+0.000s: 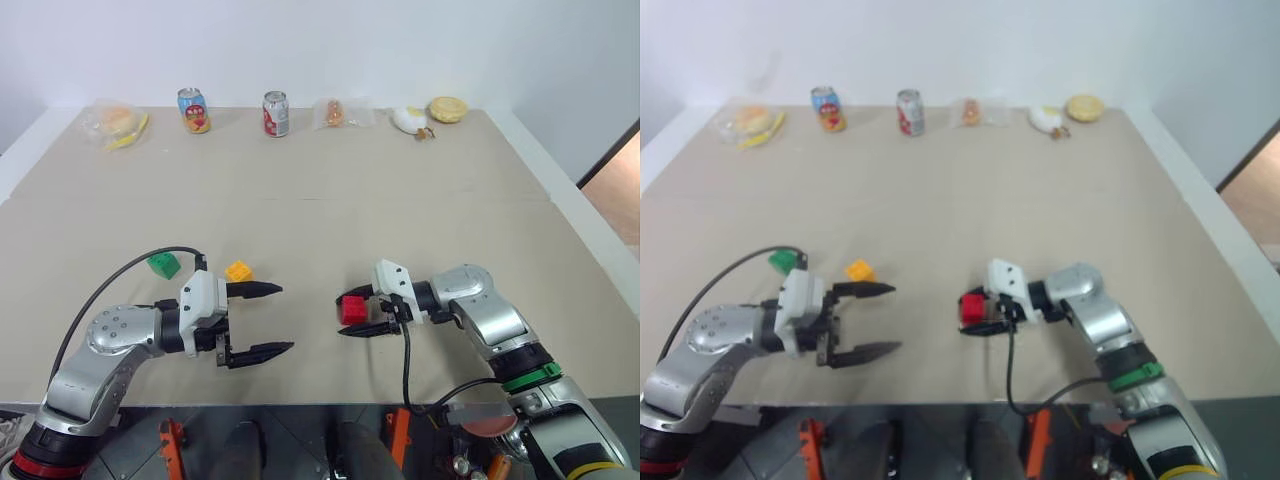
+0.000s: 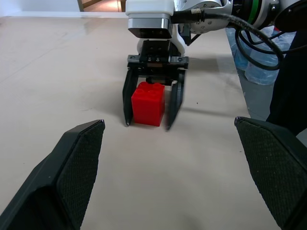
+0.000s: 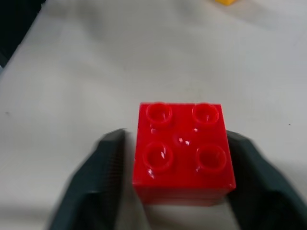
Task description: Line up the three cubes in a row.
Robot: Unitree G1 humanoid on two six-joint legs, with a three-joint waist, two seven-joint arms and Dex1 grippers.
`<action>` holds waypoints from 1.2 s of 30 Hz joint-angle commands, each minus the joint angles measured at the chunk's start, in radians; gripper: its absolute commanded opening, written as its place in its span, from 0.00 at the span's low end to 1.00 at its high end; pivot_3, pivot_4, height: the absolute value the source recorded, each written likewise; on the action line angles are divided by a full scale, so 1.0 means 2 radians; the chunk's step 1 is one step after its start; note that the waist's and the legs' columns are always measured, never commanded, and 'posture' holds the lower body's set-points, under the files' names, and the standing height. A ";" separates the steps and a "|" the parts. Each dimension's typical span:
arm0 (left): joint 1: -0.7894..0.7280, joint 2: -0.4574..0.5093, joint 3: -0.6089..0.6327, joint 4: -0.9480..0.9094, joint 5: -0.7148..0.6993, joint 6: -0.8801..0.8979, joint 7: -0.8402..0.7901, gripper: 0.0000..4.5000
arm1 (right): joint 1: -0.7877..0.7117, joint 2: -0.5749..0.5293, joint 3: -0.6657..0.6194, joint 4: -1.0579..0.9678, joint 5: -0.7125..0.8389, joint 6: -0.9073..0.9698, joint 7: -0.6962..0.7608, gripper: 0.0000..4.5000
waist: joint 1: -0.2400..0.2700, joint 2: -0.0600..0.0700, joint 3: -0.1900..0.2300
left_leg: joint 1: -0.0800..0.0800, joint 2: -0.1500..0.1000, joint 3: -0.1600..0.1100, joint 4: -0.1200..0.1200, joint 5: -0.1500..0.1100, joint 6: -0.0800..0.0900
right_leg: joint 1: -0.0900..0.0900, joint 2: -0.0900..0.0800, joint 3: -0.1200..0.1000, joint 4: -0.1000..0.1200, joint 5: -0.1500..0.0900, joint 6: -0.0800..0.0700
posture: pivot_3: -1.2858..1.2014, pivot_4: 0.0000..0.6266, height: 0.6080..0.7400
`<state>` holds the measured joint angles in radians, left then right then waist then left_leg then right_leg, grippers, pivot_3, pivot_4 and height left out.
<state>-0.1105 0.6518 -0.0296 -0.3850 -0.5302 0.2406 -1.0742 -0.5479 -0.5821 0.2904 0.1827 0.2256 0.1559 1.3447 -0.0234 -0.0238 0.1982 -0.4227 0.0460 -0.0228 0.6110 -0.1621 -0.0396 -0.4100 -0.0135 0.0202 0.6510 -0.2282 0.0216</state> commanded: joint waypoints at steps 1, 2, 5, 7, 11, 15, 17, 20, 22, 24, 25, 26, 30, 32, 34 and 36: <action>0.003 0.000 0.025 -0.019 -0.015 0.010 0.019 1.00 | -0.006 -0.005 -0.033 -0.063 0.052 0.052 0.008 0.97 | 0.000 0.000 0.000 | 0.000 0.000 0.000 0.000 0.000 0.000 | 0.000 0.000 0.000 0.000 0.000 0.000 | 0.52 0.24 1.00; 0.003 0.000 0.030 -0.020 -0.018 0.013 0.025 1.00 | -0.007 -0.006 -0.037 -0.074 0.061 0.065 0.007 0.98 | 0.000 0.000 0.000 | 0.000 0.000 0.000 0.000 0.000 0.000 | 0.000 0.000 0.000 0.000 0.001 0.001 | 0.52 0.24 1.00; 0.003 -0.002 0.076 -0.019 -0.032 0.034 0.075 1.00 | -0.030 -0.004 -0.067 -0.129 0.127 0.145 -0.003 0.98 | 0.000 0.000 0.000 | 0.000 0.000 0.000 0.000 0.000 0.000 | 0.000 0.000 0.000 0.000 0.001 0.002 | 0.52 0.24 1.00; 0.004 -0.001 0.103 -0.017 -0.040 0.049 0.101 1.00 | -0.046 0.004 -0.081 -0.151 0.156 0.179 -0.019 0.98 | -0.001 0.000 0.000 | 0.000 0.001 0.000 0.000 0.000 0.000 | 0.000 0.000 0.000 0.000 0.001 0.001 | 0.52 0.24 1.00; 0.015 0.012 0.161 0.011 -0.030 0.059 0.134 1.00 | -0.081 0.046 -0.091 -0.157 0.170 0.194 -0.070 0.98 | -0.002 0.000 0.000 | 0.000 0.001 0.000 0.000 0.000 0.000 | 0.000 0.001 0.000 0.000 0.001 0.000 | 0.52 0.24 1.00; 0.016 0.018 0.202 0.049 -0.015 0.065 0.172 1.00 | -0.105 0.083 -0.079 -0.137 0.153 0.180 -0.096 0.98 | -0.001 0.000 0.000 | 0.000 0.002 0.000 0.000 0.000 0.000 | -0.001 0.002 0.000 0.000 0.001 -0.001 | 0.52 0.24 1.00; 0.017 0.017 0.204 0.064 -0.004 0.057 0.177 1.00 | -0.108 0.093 -0.075 -0.131 0.146 0.174 -0.102 0.98 | 0.000 0.000 0.000 | 0.000 0.002 0.000 0.000 0.000 0.000 | -0.001 0.002 0.000 0.000 0.002 0.000 | 0.52 0.24 1.00; 0.020 0.013 0.210 0.093 0.009 0.042 0.179 1.00 | -0.107 0.107 -0.067 -0.124 0.135 0.159 -0.109 0.98 | 0.001 0.000 0.000 | 0.000 0.002 0.001 0.000 0.000 0.000 | -0.001 0.002 0.000 0.000 0.002 0.001 | 0.52 0.24 1.00; 0.014 0.012 0.216 0.121 0.013 0.030 0.179 1.00 | -0.108 0.114 -0.065 -0.118 0.130 0.151 -0.113 0.98 | 0.001 0.000 0.000 | 0.000 0.002 0.001 0.000 0.000 0.000 | -0.002 0.002 0.001 0.000 0.002 0.000 | 0.52 0.24 1.00; 0.007 0.014 0.214 0.147 0.017 0.023 0.175 1.00 | -0.109 0.119 -0.064 -0.113 0.126 0.146 -0.116 0.98 | 0.001 0.000 0.000 | -0.001 0.002 0.001 0.000 0.000 0.000 | -0.002 0.002 0.001 0.000 0.002 0.000 | 0.52 0.24 1.00; 0.003 0.014 0.211 0.160 0.019 0.020 0.174 1.00 | -0.109 0.120 -0.064 -0.111 0.124 0.144 -0.117 0.98 | 0.001 0.000 0.000 | -0.001 0.003 0.001 0.000 0.000 0.000 | -0.002 0.003 0.001 0.000 0.002 0.000 | 0.52 0.24 1.00; -0.002 0.014 0.209 0.173 0.019 0.021 0.174 1.00 | -0.109 0.122 -0.064 -0.111 0.123 0.143 -0.118 0.98 | 0.001 0.000 0.000 | -0.001 0.003 0.001 0.000 0.000 0.000 | -0.002 0.003 0.001 0.001 0.002 0.000 | 0.52 0.24 1.00; -0.021 0.010 0.199 0.215 0.025 0.016 0.172 1.00 | -0.108 0.127 -0.065 -0.114 0.121 0.142 -0.124 0.98 | 0.001 0.000 0.000 | -0.001 0.003 0.001 0.000 0.000 0.000 | -0.003 0.003 0.001 0.001 0.003 0.000 | 0.52 0.24 1.00; -0.031 0.009 0.191 0.236 0.032 0.013 0.170 1.00 | -0.106 0.128 -0.066 -0.117 0.122 0.143 -0.129 0.98 | 0.001 0.000 0.000 | -0.001 0.003 0.002 0.000 0.000 0.000 | -0.003 0.003 0.001 0.001 0.003 0.000 | 0.52 0.24 1.00; -0.040 0.006 0.181 0.256 0.038 0.009 0.162 1.00 | -0.105 0.129 -0.066 -0.119 0.122 0.144 -0.132 0.98 | 0.001 0.000 0.000 | -0.001 0.003 0.002 0.000 0.000 0.000 | -0.003 0.003 0.001 0.001 0.003 0.000 | 0.52 0.24 1.00; -0.048 0.004 0.170 0.271 0.047 0.005 0.157 1.00 | -0.104 0.128 -0.066 -0.122 0.122 0.144 -0.135 0.98 | 0.001 0.000 0.000 | -0.001 0.003 0.002 0.000 0.000 0.000 | -0.004 0.003 0.001 0.002 0.003 0.000 | 0.52 0.24 1.00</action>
<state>-0.1902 0.6563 0.3133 0.1502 -0.4480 0.2766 -0.7492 -0.7456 -0.3270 0.1659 -0.0238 0.4639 0.4551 1.0814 -0.0224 -0.0241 0.1980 -0.4250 0.0522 -0.0188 0.6108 -0.1623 -0.0399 -0.4174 -0.0073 0.0228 0.6542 -0.2224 0.0213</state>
